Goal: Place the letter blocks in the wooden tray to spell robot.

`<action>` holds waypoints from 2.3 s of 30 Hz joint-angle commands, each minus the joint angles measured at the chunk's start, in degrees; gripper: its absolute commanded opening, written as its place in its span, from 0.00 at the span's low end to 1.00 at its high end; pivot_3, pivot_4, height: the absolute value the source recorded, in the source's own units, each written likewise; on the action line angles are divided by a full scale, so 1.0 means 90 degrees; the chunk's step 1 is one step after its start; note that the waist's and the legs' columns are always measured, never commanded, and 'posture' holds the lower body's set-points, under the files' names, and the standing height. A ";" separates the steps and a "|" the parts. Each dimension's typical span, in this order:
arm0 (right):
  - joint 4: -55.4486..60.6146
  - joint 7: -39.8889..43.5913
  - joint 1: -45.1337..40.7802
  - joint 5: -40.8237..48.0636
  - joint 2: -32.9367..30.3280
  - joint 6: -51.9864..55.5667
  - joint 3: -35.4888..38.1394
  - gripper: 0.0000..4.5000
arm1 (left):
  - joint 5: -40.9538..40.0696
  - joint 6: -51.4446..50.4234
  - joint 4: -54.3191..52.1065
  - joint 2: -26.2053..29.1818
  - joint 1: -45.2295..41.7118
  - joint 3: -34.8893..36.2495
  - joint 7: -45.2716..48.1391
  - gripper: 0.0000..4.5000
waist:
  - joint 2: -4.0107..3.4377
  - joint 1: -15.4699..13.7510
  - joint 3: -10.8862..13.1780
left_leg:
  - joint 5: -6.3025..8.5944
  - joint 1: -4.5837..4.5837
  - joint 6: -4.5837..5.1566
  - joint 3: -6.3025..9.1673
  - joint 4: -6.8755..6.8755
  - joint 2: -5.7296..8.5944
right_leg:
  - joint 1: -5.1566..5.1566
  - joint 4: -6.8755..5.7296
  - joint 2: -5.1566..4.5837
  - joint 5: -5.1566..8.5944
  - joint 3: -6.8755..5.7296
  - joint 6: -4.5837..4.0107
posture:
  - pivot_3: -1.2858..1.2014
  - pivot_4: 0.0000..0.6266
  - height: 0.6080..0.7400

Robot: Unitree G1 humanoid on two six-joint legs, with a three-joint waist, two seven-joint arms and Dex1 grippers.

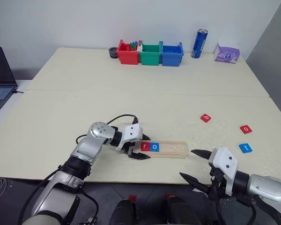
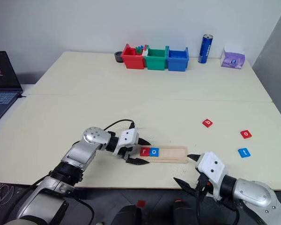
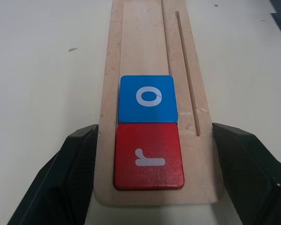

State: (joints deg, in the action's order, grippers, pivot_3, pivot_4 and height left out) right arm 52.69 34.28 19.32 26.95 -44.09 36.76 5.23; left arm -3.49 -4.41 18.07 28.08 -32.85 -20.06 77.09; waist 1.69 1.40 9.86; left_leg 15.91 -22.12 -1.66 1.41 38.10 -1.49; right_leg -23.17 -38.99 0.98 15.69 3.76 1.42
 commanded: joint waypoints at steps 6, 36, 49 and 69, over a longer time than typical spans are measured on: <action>0.0390 -0.0034 0.0277 -0.0020 0.0059 -0.0140 0.0485 1.00 | -0.0014 -0.0217 0.0271 -0.0406 -0.0284 -0.0129 -0.0027 0.75 | 0.0000 0.0010 0.0000 | 0.0000 0.0000 0.0000 0.0000 0.0001 0.0003 | 0.0000 0.0000 0.0002 0.0000 0.0000 0.0001 | 0.52 0.24 1.00; 0.0166 0.0116 0.0701 -0.0192 0.0054 -0.0264 0.0899 1.00 | -0.0035 -0.0453 0.0177 -0.0660 -0.0384 0.0003 -0.0087 0.99 | 0.0001 0.0013 0.0000 | 0.0000 0.0001 0.0000 0.0000 0.0005 0.0007 | 0.0003 -0.0001 0.0004 -0.0003 0.0002 0.0004 | 0.52 0.24 1.00; -0.1014 -0.0428 -0.1076 0.0789 0.0421 0.0229 0.1663 1.00 | -0.1211 -0.1308 -0.0940 0.0119 0.0006 0.1404 -0.0447 0.99 | 0.0006 0.0057 0.0003 | 0.0000 0.0004 0.0000 0.0001 0.0004 -0.0005 | 0.0002 -0.0004 0.0006 -0.0003 0.0007 0.0003 | 0.52 0.24 1.00; -0.7832 0.0004 -0.5765 -0.1304 0.0985 -0.0475 -0.0617 1.00 | -0.2235 -0.1377 -0.2521 0.1252 0.1783 0.2047 -0.0161 0.99 | -0.0009 0.0050 0.0014 | 0.0001 0.0001 0.0003 -0.0014 -0.0009 -0.0010 | -0.0014 -0.0001 -0.0004 -0.0023 0.0020 -0.0033 | 0.52 0.24 1.00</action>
State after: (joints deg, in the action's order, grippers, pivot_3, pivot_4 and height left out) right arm -16.36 32.93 -30.77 16.25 -35.23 34.69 -0.75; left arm -22.62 -18.11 -2.46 38.67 -16.77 -3.02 75.64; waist 1.61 1.85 9.98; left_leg 15.92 -22.11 -1.64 1.29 38.01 -1.59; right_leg -23.30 -38.99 0.94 15.48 3.93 1.12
